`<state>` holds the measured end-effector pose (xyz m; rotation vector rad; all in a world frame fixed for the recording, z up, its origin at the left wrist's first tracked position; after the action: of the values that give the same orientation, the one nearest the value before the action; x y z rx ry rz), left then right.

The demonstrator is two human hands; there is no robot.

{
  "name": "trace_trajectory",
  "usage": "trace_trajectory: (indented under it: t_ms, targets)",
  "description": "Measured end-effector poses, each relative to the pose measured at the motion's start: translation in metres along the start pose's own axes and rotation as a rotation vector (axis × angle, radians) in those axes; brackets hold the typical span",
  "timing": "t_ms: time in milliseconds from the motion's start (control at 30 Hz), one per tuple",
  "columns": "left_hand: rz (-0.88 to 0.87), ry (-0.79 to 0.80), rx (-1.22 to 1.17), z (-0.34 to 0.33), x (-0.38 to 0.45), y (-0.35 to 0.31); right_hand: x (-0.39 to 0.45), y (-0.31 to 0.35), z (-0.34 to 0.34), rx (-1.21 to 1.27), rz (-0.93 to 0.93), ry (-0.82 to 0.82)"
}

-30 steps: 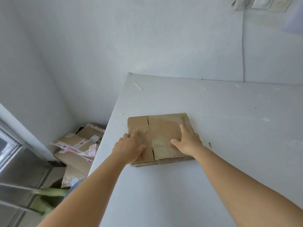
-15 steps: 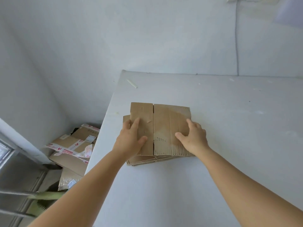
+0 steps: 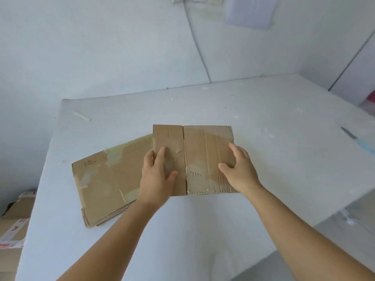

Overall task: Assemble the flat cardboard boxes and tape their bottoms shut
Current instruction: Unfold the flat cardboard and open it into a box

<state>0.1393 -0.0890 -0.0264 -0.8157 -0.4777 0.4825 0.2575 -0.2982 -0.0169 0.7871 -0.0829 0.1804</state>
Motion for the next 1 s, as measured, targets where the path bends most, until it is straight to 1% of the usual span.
trace_trajectory:
  t_ms: [300, 433, 733, 1000]
  targets:
    - [-0.122, 0.174, -0.071, -0.094, -0.034, -0.085, -0.016, -0.100, 0.101, 0.028, -0.150, -0.140]
    - [-0.132, 0.226, -0.080, -0.136, -0.055, -0.127, -0.019, -0.148, 0.147, 0.054, -0.232, -0.214]
    - [-0.170, 0.258, -0.057, -0.235, -0.111, -0.220, -0.019, -0.257, 0.254, 0.098, -0.237, -0.236]
    - [-0.217, 0.275, -0.105, -0.329, -0.141, -0.296, -0.007, -0.349, 0.346, 0.126, -0.261, -0.252]
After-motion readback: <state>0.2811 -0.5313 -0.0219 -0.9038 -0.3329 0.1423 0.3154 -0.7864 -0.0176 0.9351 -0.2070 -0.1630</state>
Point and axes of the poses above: each hand's wrist, its own x-axis towards the middle knuckle, its own z-axis out of the back of the hand, y = z × x, the point moved 5 cm from there along x, towards the middle knuckle, and after that the axes turned 9 degrees about -y, right-handed, at the moved point
